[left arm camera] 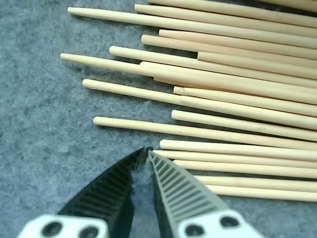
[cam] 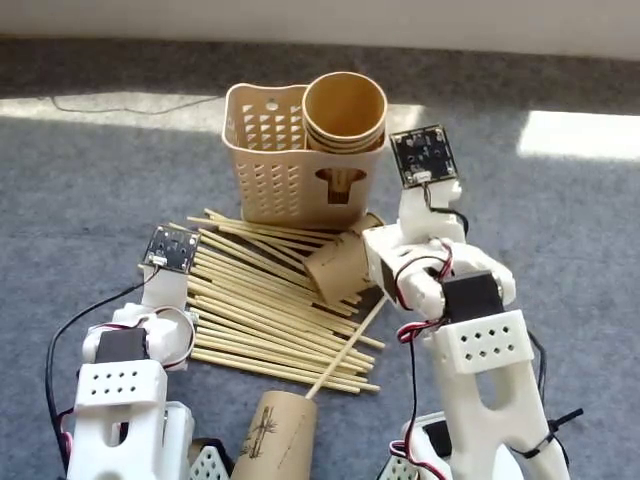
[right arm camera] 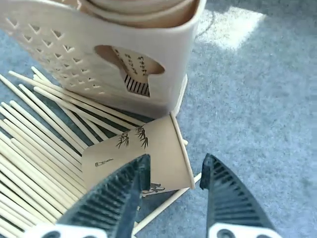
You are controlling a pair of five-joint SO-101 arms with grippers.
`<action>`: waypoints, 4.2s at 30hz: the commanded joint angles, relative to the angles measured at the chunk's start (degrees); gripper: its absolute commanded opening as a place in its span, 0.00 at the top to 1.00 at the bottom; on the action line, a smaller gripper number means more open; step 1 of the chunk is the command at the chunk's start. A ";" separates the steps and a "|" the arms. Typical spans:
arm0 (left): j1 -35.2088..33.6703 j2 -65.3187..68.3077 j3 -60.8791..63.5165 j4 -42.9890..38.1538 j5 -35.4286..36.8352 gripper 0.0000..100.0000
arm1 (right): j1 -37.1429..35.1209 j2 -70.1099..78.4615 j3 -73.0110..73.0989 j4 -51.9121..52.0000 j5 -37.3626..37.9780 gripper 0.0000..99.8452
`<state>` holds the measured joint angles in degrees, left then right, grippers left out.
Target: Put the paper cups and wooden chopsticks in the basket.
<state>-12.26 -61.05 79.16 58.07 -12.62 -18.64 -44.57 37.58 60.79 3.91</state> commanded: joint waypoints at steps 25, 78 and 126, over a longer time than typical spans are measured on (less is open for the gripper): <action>-0.40 -0.75 -0.48 -0.79 -0.44 1.00 | -0.57 23.87 -0.84 -10.59 -9.14 0.85; -0.40 -0.75 -0.40 -0.79 -0.44 1.00 | 5.14 0.40 -19.47 25.63 11.16 1.00; -0.40 -0.75 -0.40 -0.79 -0.44 1.00 | 30.81 28.97 -9.71 9.10 -11.87 0.81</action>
<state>-12.26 -61.05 79.16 58.07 -12.62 15.03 -16.44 28.26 70.99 -7.34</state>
